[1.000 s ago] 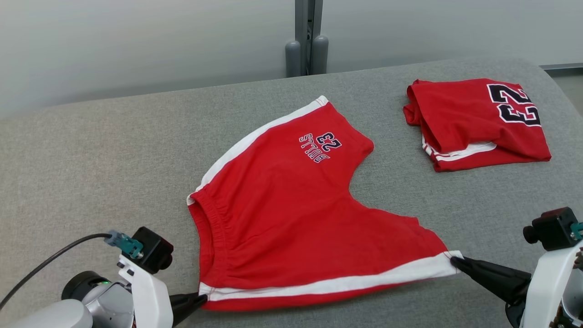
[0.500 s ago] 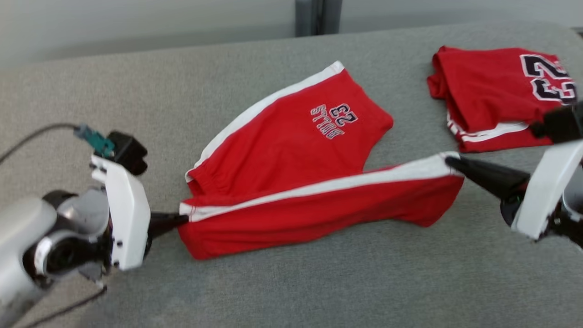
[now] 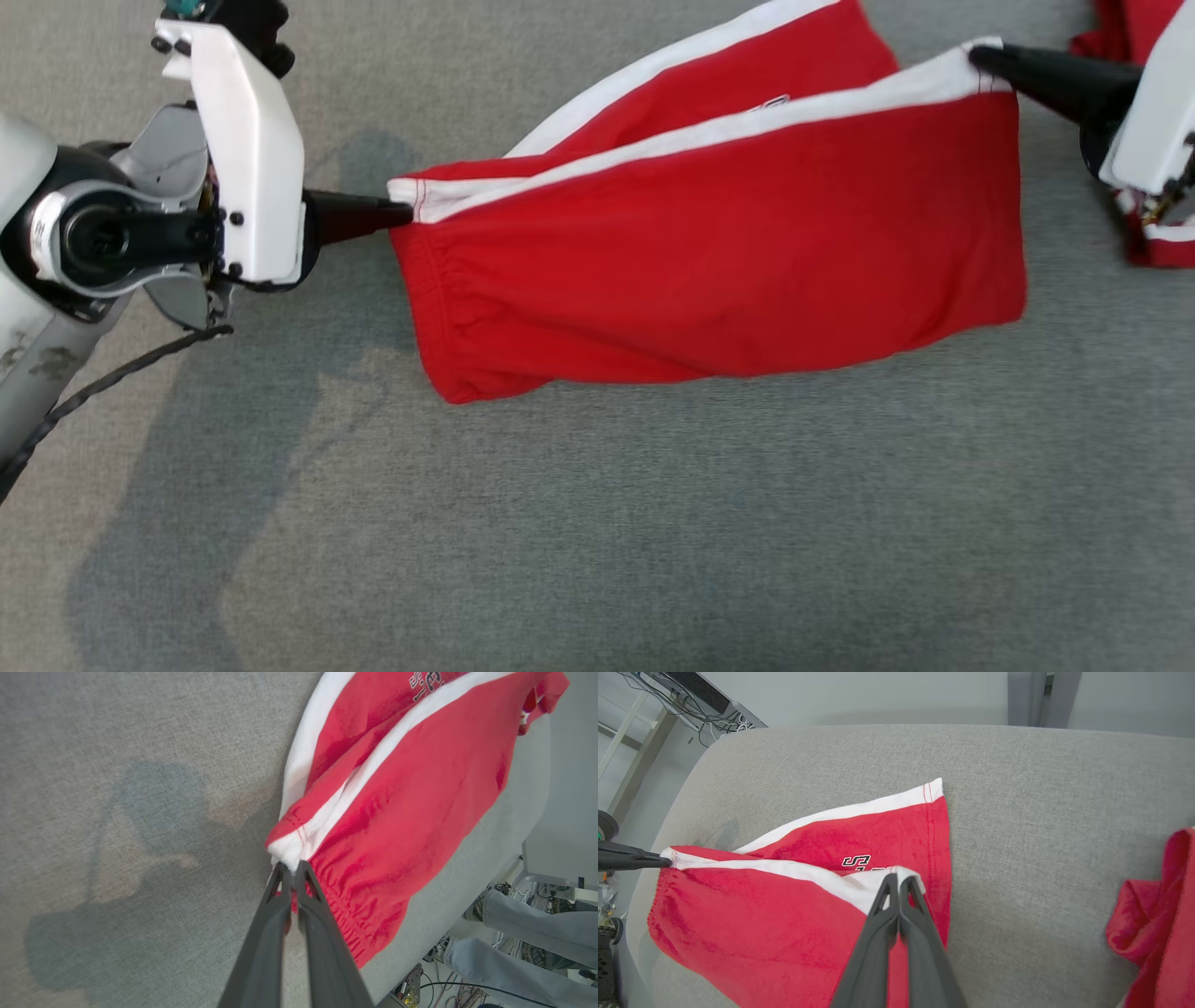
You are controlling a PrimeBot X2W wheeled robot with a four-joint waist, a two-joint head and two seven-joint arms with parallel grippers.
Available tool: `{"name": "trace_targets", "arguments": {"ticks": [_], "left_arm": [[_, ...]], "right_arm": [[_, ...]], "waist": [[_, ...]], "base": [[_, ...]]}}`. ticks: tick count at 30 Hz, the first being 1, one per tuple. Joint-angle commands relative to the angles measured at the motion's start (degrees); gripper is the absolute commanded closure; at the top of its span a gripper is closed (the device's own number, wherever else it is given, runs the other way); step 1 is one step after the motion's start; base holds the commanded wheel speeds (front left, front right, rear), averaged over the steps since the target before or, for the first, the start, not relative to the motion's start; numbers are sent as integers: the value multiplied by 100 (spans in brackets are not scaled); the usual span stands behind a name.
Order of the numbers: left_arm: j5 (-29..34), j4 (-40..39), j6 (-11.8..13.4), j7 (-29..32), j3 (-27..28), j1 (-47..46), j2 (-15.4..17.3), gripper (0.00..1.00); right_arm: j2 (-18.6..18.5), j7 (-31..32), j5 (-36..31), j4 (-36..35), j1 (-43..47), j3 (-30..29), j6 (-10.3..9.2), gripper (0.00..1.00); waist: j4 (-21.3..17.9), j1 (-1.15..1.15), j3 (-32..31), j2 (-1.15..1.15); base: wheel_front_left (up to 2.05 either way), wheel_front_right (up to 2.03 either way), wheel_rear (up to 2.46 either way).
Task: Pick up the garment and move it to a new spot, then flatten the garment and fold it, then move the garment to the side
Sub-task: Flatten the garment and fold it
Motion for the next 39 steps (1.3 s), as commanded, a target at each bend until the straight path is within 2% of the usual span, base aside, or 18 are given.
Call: {"name": "trace_targets", "arguments": {"ticks": [1, 7, 13, 18, 21, 26, 27, 28, 29, 30, 31, 36, 39], "left_arm": [[43, 96, 30, 35, 11, -132, -53, 100], [88, 345, -32, 159, 14, -475, -277, 100], [101, 421, -109, 26, 119, -598, -387, 100], [87, 400, -205, -15, 162, -555, -294, 100], [102, 394, -180, -10, 144, -505, -292, 100], [148, 427, -171, -23, 95, -475, -350, 100], [161, 439, -174, -32, 86, -477, -370, 95], [185, 456, -184, -46, 81, -483, -380, 55], [199, 475, -197, -46, 71, -486, -388, 5], [199, 475, -197, -46, 71, -486, -388, 5], [207, 496, -211, -57, 62, -483, -398, 0], [243, 619, -260, -65, 24, -394, -409, 0], [246, 675, -319, -85, -3, -317, -364, 0]], "right_arm": [[74, -15, -88, 109, -160, 3, 1, 100], [340, -203, -338, 547, -752, 58, 1, 100], [412, -299, -470, 1010, -1059, 162, 1, 100], [412, -440, -378, 1289, -1103, 166, 1, 100], [388, -619, -421, 1410, -1136, 176, 1, 100], [556, -808, -436, 1593, -1174, 283, 1, 100], [594, -835, -429, 1627, -1180, 310, 1, 100], [632, -851, -424, 1664, -1185, 343, 1, 87], [660, -886, -437, 1687, -1196, 374, 1, 39], [660, -886, -437, 1687, -1196, 374, 1, 39], [691, -912, -434, 1717, -1195, 401, 1, 0], [812, -1133, -366, 1735, -1080, 523, 1, 0], [815, -1478, -408, 1696, -959, 590, 1, 0]], "waist": [[252, 0, 278, 0], [424, 0, 533, 0], [556, 0, 627, 0], [631, 0, 642, 0], [675, 0, 646, 0], [715, 0, 660, 0], [716, 0, 658, 0], [715, 0, 652, 0], [712, 0, 642, 0], [712, 0, 642, 0], [708, 0, 623, 0], [646, 0, 418, 0], [596, 0, 169, 0]], "base": [[0, 0, 0], [0, 0, 0], [0, 0, 0], [0, 0, 0], [0, 0, 0], [0, 0, 0], [0, 0, 0], [0, 0, 0], [0, 0, 0], [0, 0, 0], [0, 0, 0], [0, 0, 0], [0, 0, 0]]}}
